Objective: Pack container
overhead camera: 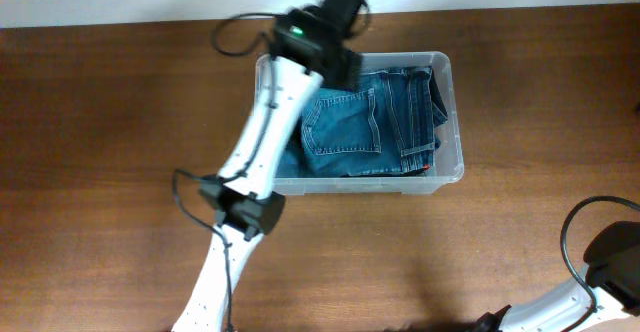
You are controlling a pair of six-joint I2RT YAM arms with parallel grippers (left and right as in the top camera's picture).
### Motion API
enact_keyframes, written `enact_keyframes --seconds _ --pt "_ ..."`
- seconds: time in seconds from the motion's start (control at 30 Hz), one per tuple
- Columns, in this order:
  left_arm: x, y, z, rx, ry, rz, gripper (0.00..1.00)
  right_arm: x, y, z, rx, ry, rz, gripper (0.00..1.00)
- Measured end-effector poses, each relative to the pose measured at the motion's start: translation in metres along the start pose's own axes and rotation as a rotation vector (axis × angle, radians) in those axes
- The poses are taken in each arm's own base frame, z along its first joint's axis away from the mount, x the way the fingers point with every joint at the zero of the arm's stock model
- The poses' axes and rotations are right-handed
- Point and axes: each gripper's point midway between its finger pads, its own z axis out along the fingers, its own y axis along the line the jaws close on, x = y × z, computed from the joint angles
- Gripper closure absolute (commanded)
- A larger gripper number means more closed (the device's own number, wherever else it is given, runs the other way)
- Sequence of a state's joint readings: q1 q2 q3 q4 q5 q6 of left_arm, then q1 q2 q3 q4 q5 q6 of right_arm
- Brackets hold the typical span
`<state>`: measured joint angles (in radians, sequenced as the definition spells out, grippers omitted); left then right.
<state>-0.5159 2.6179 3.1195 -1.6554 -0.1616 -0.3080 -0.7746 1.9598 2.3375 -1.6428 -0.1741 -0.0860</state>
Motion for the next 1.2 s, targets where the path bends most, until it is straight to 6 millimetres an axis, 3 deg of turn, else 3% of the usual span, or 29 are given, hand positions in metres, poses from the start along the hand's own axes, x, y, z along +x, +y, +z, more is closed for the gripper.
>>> enact_keyframes --seconds 0.07,0.13,0.33,0.4,0.67,0.77,0.83,0.87,0.9,0.93,0.97,1.07,1.2 --pt "-0.005 0.018 -0.003 0.002 0.0 -0.039 0.01 0.0 0.0 0.0 0.0 0.0 0.0 0.02" --pt "0.003 0.024 0.014 0.012 0.06 -0.055 0.01 0.0 0.0 0.0 0.0 0.0 0.0 0.02" --pt "0.055 0.0 0.092 0.03 0.3 -0.019 0.01 0.0 0.0 0.0 0.0 0.0 0.0 0.02" --pt "0.067 -0.004 0.107 0.036 0.347 -0.017 0.01 0.0 0.0 0.0 0.0 0.0 0.0 0.02" --pt "0.062 -0.003 0.098 0.049 0.332 -0.026 0.01 0.0 0.0 0.0 0.0 0.0 0.0 0.02" --pt "0.052 -0.003 0.083 0.055 0.29 -0.028 0.0 0.0 0.0 0.0 0.0 0.0 0.0 0.02" --pt "0.038 -0.002 0.063 0.066 0.228 -0.032 0.01 0.0 0.0 0.0 0.0 0.0 0.0 0.01" --pt "0.03 -0.001 0.048 0.07 0.189 -0.035 0.07 0.0 0.0 0.0 0.0 0.0 0.0 0.02" --pt "0.022 0.001 0.032 0.074 0.149 -0.038 0.21 0.0 0.0 0.0 0.0 0.0 0.0 0.02" --pt "0.015 0.002 0.016 0.079 0.113 -0.04 0.8 0.0 0.0 0.0 0.0 0.0 0.0 0.02" --pt "0.006 0.005 -0.006 0.087 0.061 -0.047 1.0 0.0 0.0 0.0 0.0 0.0 0.0 0.02" --pt "-0.004 0.01 -0.046 0.098 -0.021 -0.057 1.0 0.0 0.0 0.0 0.0 0.0 0.0 0.02" --pt "0.0 0.013 -0.048 0.087 -0.005 -0.055 0.99 0.0 0.0 0.0 0.0 0.0 0.0 0.02"
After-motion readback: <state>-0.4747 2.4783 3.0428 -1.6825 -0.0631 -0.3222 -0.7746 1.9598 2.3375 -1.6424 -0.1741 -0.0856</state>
